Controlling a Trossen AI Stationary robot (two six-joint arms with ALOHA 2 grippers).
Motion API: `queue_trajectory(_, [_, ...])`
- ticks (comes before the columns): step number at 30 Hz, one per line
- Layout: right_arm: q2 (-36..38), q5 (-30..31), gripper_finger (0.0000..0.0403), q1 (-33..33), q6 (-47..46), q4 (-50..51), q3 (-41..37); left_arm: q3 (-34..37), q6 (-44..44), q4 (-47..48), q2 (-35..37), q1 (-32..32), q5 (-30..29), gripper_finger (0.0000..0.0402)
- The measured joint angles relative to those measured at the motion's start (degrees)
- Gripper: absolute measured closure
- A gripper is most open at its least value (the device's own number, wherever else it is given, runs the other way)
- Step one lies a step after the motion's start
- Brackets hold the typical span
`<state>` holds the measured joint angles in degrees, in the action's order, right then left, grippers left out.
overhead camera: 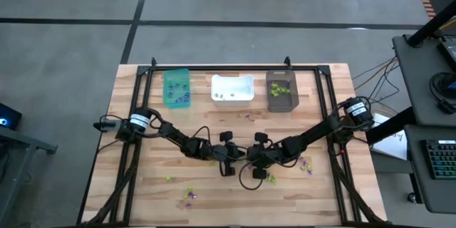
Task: Sort Halloween decoration
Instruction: Put the green spider toy into the black bin
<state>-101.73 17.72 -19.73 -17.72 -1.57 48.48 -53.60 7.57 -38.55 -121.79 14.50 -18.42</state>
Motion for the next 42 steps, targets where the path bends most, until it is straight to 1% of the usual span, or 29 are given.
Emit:
queue_trajectory(7, [0.0, -0.4, 0.0360, 0.0, 0.8, -1.1, -0.1, 0.0, 0.0, 1.6, 1.8, 0.0, 0.1, 0.0402])
queue_trajectory(10, [0.0, -0.4, 0.0373, 0.0, 0.8, -1.1, -0.1, 0.0, 0.0, 3.6, 2.9, 0.0, 0.1, 0.0402])
queue_trajectory(15, [0.0, -0.4, 0.0390, 0.0, 1.0, -1.0, 0.3, 0.2, -0.9, 8.8, 7.1, 0.1, -0.4, 0.0402])
queue_trajectory(20, [0.1, -0.1, 0.0394, 0.0, 2.2, -0.6, 1.1, 0.3, -2.6, 15.8, 13.1, 0.2, -0.6, 0.0402])
queue_trajectory(26, [1.8, 0.4, 0.0394, 0.1, 3.4, 0.5, 1.5, 1.3, -4.0, 21.3, 21.2, 0.5, -0.9, 0.0402])
queue_trajectory(28, [2.8, 1.1, 0.0394, 0.1, 3.4, 0.4, 1.5, 1.7, -4.1, 23.2, 24.1, 0.8, -2.6, 0.0402])
queue_trajectory(30, [3.5, 1.8, 0.0394, 0.2, 3.3, 0.8, 1.5, 2.1, -4.1, 25.2, 26.9, 1.4, -5.7, 0.0402])
queue_trajectory(34, [4.1, 1.9, 0.0394, 0.7, 3.4, 1.7, 1.5, 3.3, -4.2, 28.0, 32.0, 3.5, -14.3, 0.0402])
queue_trajectory(38, [5.4, 2.0, 0.0394, 1.8, 3.4, 1.9, 1.7, 5.2, -4.2, 28.4, 36.6, 6.2, -22.8, 0.0402])
queue_trajectory(40, [5.9, 2.0, 0.0394, 2.4, 3.4, 2.2, 1.7, 6.2, -4.2, 28.6, 38.4, 7.3, -24.5, 0.0402])
queue_trajectory(42, [6.0, 1.9, 0.0394, 2.6, 3.9, 2.2, 1.7, 7.2, -4.2, 28.5, 39.9, 8.2, -24.1, 0.0402])
